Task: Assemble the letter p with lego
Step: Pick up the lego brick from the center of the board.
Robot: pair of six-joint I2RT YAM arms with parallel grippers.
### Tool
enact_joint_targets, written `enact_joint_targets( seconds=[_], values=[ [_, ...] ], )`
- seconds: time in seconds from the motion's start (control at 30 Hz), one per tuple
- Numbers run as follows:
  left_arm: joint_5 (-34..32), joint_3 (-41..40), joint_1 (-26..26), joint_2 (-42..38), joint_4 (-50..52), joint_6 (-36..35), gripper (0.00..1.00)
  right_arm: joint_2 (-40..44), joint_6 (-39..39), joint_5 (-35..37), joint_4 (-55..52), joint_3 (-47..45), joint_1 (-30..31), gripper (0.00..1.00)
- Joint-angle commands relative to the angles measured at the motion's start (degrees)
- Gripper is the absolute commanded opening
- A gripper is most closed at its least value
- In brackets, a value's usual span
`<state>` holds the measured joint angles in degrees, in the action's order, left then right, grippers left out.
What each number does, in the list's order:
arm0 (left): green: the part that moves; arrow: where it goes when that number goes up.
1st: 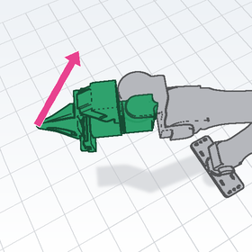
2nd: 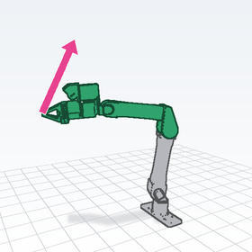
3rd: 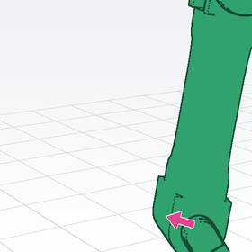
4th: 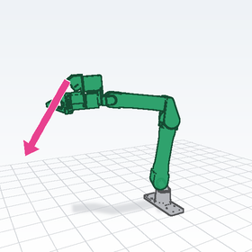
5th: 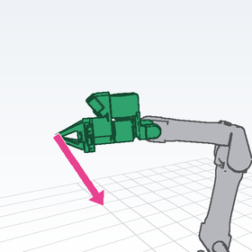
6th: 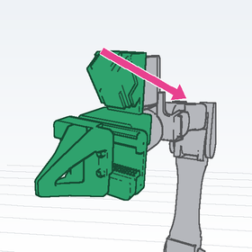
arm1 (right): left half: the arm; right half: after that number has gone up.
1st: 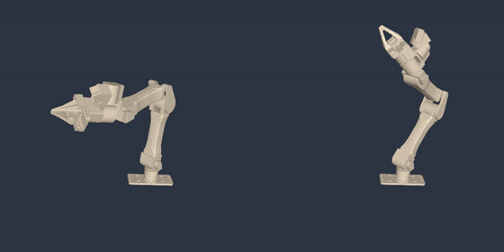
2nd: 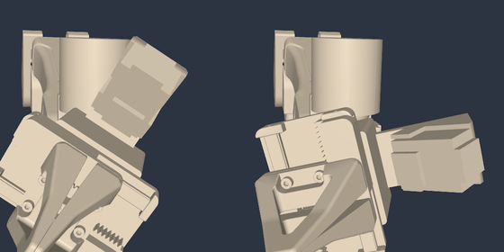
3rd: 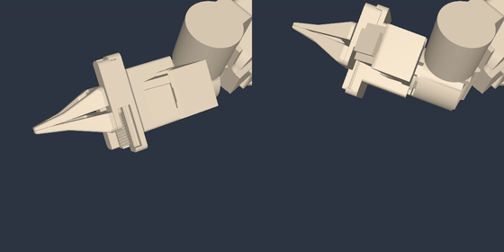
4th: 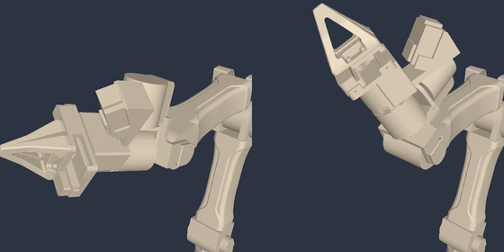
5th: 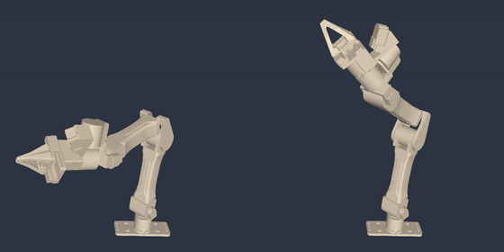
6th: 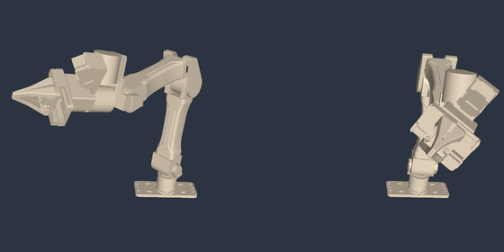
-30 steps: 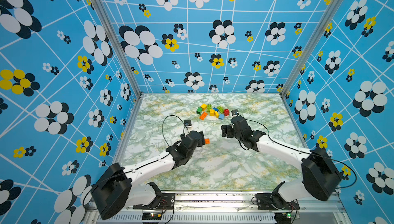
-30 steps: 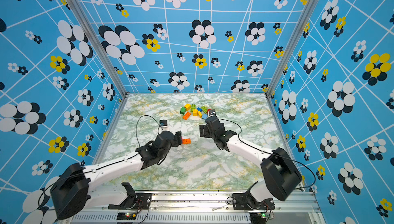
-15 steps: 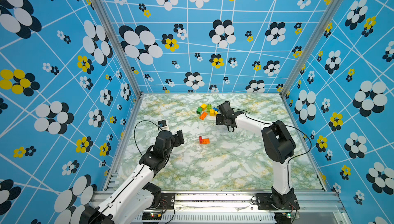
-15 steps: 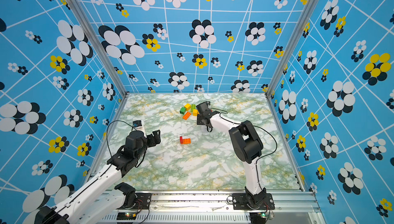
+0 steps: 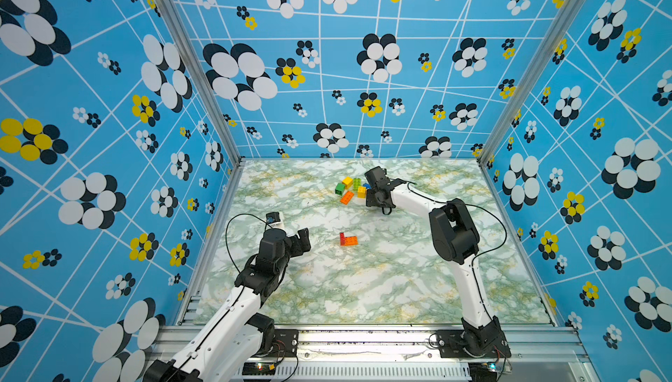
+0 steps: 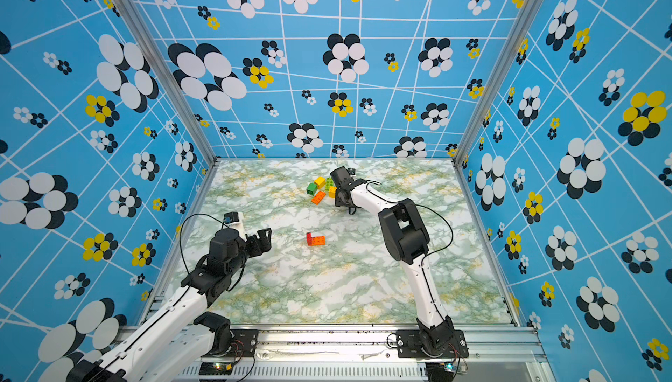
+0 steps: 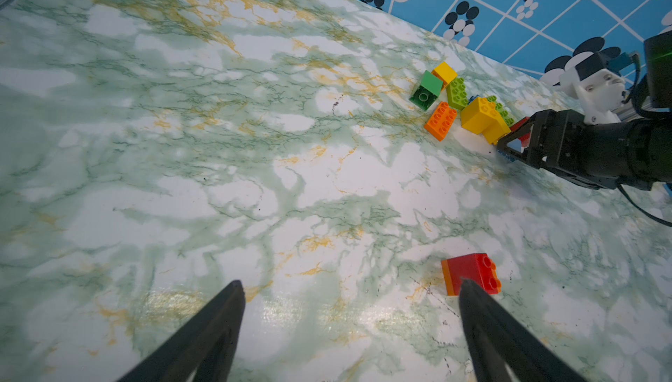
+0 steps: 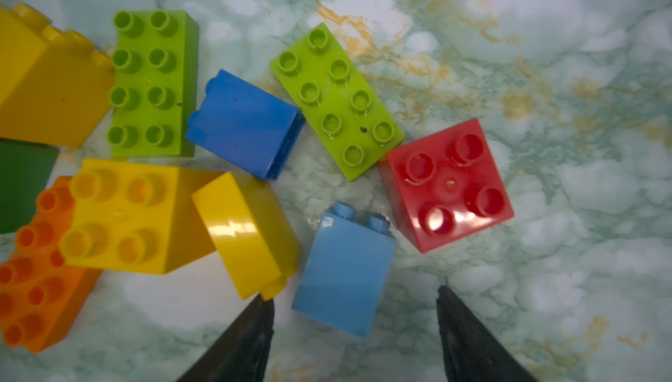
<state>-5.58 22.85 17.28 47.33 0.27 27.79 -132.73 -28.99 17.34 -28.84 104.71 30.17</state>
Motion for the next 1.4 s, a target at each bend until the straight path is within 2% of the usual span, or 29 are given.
enact_joint_targets(
  seconds=[0.0, 0.27, 0.53, 0.8, 0.9, 1.13, 1.3, 1.37],
  values=[
    [1.3, -1.2, -0.7, -0.3, -1.5, -0.4, 0.93, -2.3, -0.8, 1.4, -4.8, 2.9, -0.1, 0.7],
    [1.5, -1.7, -1.2, -0.9, -1.8, -0.1, 0.94, -3.9, -0.9, 3.8, -6.9, 4.8, -0.4, 0.6],
    [1.8, -1.8, -1.3, 0.1, -2.5, 0.0, 0.94, -0.4, -0.2, 2.1, -2.1, -0.9, -1.1, 0.45],
    [3.8, -1.4, -1.2, 3.3, -3.7, 0.6, 0.95, 7.1, 4.9, -4.7, 10.1, -11.3, -1.1, 0.32],
    [5.4, -0.2, -1.2, 5.9, -3.0, 1.7, 0.95, 13.3, 7.0, -7.7, 16.0, -19.0, -1.1, 0.29],
    [12.8, 7.9, -1.1, 14.1, 2.2, 5.4, 0.93, 26.3, 11.4, -15.3, 27.1, -35.0, -0.4, 0.24],
    [20.2, 14.5, 0.3, 19.0, 5.8, 7.9, 0.91, 35.2, 18.4, -19.7, 34.7, -45.8, 3.5, 0.23],
    [23.7, 17.0, 1.4, 20.6, 6.7, 8.6, 0.91, 38.0, 21.0, -21.5, 37.4, -49.1, 5.2, 0.19]
  ],
)
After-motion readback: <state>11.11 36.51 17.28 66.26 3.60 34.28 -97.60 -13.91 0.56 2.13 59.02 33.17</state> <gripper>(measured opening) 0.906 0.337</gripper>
